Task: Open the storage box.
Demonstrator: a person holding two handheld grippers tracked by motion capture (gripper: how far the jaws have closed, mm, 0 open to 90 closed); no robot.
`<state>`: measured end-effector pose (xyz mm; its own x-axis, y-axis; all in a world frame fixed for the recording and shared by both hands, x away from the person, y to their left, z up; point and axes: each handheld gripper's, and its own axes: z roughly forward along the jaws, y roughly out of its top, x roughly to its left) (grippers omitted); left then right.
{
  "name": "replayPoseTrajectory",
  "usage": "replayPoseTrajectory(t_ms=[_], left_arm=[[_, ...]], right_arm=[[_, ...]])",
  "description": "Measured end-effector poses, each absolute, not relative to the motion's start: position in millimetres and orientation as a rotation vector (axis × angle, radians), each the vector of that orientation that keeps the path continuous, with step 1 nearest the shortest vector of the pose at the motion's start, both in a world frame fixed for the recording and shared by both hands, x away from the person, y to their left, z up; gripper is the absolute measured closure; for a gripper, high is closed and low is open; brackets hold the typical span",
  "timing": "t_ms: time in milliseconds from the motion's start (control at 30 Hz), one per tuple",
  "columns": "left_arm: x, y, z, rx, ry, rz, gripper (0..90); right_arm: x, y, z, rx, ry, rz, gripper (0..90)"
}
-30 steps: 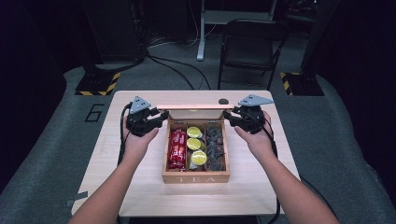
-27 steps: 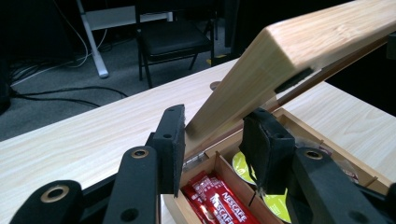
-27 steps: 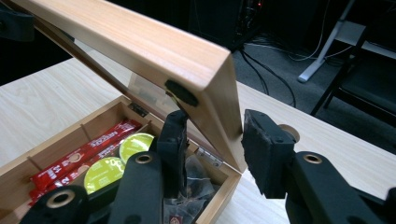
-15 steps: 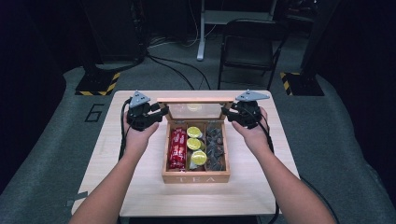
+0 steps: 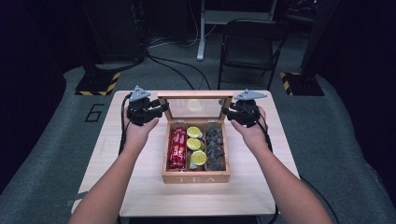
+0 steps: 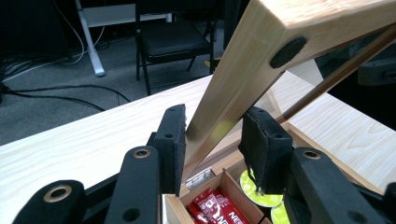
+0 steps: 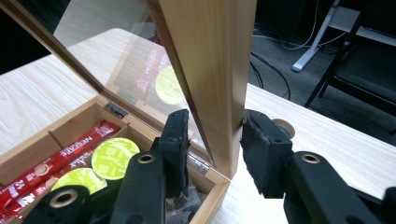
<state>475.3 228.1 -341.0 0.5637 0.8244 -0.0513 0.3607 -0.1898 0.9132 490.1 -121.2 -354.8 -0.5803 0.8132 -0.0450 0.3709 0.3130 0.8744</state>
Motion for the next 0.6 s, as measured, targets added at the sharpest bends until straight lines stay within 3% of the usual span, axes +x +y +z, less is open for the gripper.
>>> replayPoseTrajectory(t_ms=[600], left_arm=[[489,227,-337,1.778,1.006,0.563,61.2]], right_arm=[[511,-119,-372,1.118,2.101,1.203,62.0]])
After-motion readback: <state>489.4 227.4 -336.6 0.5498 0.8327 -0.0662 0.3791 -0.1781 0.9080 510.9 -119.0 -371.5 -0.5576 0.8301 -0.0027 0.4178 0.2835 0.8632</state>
